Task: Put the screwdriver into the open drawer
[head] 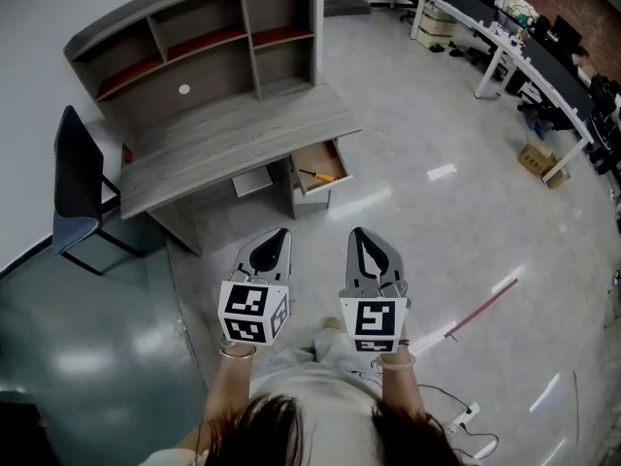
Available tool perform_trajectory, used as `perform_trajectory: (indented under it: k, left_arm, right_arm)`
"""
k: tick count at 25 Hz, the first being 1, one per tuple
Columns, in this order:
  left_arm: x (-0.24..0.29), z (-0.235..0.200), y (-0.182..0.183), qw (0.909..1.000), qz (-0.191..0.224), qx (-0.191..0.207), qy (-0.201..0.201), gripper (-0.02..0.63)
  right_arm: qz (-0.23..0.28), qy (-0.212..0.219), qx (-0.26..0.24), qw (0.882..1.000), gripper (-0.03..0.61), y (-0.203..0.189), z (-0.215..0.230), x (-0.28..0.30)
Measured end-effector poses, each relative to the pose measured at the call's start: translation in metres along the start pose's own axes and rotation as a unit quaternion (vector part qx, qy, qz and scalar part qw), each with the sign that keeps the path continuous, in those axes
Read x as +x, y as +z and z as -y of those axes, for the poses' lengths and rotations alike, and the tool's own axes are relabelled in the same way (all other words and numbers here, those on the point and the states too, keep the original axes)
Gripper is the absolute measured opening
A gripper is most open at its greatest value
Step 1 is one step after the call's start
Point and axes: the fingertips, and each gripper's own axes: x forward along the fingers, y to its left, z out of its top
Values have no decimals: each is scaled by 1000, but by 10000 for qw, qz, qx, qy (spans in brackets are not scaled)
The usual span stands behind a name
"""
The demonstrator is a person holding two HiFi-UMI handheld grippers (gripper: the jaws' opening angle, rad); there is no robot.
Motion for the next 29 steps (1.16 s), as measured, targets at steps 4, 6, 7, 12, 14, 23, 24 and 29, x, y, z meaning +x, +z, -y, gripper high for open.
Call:
perform_trajectory:
  k: [4, 6, 7, 12, 14, 23, 24, 29]
  left_arm:
    - [-18, 4, -2, 10000, 61, -29, -61, 15]
    - [-26, 8, -3, 9999, 87, -35, -101, 15]
    - [-31, 11, -3, 9999, 98, -35, -121, 15]
    - [-51, 19, -5, 9997, 144, -19, -195, 15]
    - [-58, 21, -6, 9996, 159, -18, -210, 15]
    - [-74, 24, -6, 9993, 257, -21, -289, 15]
    - [-75, 24, -6, 9992, 263, -33, -301, 15]
    - [-74, 27, -8, 9990, 272, -99, -348, 15]
  right_arm:
    - [-42, -6, -3, 10000, 26, 1, -13, -18]
    - [-34, -26, -15, 10000, 26, 3, -18, -27]
    - [-28, -40, -12, 10000, 26, 4, -19, -32]
    - [9, -105, 25, 9999, 26, 6, -27, -51]
    - [29, -108, 55, 9999, 26, 7, -30, -57]
    - [48, -149, 159, 9998, 26, 8, -38, -72]
    - [47, -158, 177, 9997, 26, 9, -38, -73]
    - [21, -149, 276, 9995, 26, 7, -37, -78]
